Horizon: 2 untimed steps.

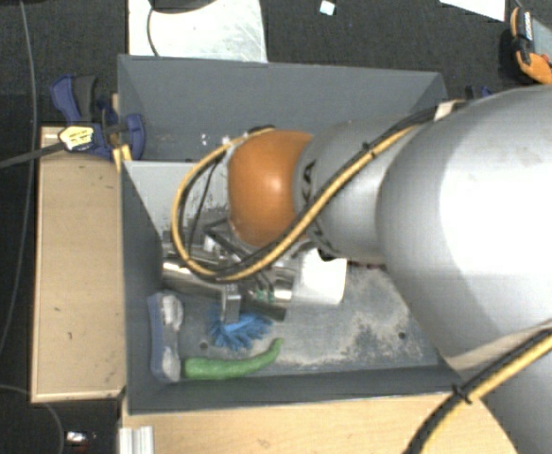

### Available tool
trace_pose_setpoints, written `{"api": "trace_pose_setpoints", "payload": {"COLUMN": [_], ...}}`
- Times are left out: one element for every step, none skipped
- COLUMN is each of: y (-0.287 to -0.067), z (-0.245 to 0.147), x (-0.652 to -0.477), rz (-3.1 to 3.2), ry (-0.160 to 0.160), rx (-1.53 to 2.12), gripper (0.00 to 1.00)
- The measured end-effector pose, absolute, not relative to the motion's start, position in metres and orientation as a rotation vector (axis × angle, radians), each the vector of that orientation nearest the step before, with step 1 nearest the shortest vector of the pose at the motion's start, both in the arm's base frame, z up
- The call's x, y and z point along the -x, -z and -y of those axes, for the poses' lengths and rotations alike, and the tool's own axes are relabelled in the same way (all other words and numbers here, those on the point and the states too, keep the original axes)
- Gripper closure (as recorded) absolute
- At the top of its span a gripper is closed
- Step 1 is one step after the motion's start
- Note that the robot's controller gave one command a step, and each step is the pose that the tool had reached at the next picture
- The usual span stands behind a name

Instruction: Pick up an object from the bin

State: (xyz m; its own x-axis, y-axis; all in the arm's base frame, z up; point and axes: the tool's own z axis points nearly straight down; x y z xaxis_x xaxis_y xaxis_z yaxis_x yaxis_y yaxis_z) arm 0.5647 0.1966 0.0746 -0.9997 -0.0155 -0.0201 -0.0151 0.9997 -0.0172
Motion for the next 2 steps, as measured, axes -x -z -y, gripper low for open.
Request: {"api": "trace_pose_setpoints", "payload": {"y": [-0.0746,-0.0842], "z": [-0.1965,-0.1958], "x": [-0.5647,-0.5632], "rz": [-3.121,-3.123], "ry": [0.026,0.028], "rx": [0.023,0.022], "gripper": [1.0,1.0]}}
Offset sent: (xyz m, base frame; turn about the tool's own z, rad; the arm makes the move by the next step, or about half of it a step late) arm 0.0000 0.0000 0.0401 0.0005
